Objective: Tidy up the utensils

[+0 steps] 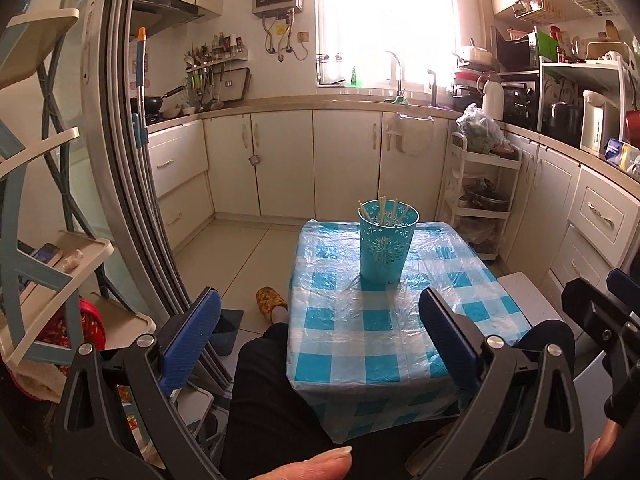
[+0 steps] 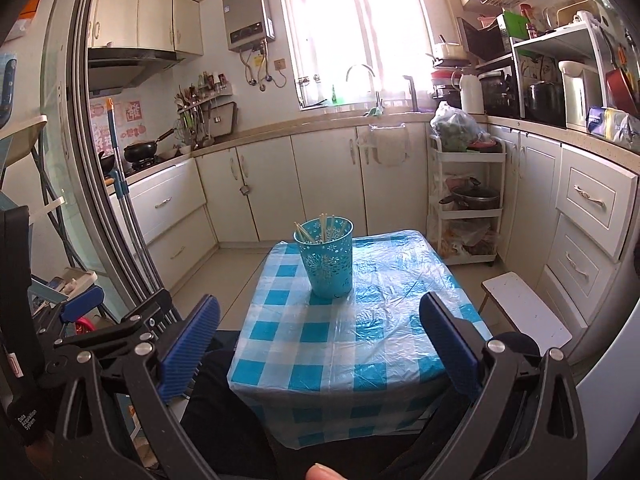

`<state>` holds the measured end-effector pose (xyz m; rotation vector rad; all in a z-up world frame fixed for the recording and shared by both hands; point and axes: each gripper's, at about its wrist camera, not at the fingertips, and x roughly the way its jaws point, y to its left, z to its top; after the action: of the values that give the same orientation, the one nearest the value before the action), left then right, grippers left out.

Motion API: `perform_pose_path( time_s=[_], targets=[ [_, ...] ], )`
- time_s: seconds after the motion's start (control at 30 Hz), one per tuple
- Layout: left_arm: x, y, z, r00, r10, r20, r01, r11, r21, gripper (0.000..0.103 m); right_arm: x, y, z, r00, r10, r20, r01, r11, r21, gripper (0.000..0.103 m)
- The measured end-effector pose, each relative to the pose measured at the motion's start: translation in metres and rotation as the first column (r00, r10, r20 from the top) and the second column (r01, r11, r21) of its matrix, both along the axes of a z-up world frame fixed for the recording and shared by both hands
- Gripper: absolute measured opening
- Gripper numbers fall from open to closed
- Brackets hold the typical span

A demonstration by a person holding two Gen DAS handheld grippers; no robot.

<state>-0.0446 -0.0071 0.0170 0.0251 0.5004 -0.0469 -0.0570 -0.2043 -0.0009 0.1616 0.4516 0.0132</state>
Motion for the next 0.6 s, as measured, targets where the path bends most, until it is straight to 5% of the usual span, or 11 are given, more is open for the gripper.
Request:
perform_pose_path(
  time_s=[0.6],
  targets=[
    [-0.0066,0.0032,0.0029,1.000,0.000,0.017,0.000,1.000,-0.015,0.095,-0.0065,0.0061,0.0025,1.000,0.016,0.011,-0.016,1.000,-0.013,0.096]
  ],
)
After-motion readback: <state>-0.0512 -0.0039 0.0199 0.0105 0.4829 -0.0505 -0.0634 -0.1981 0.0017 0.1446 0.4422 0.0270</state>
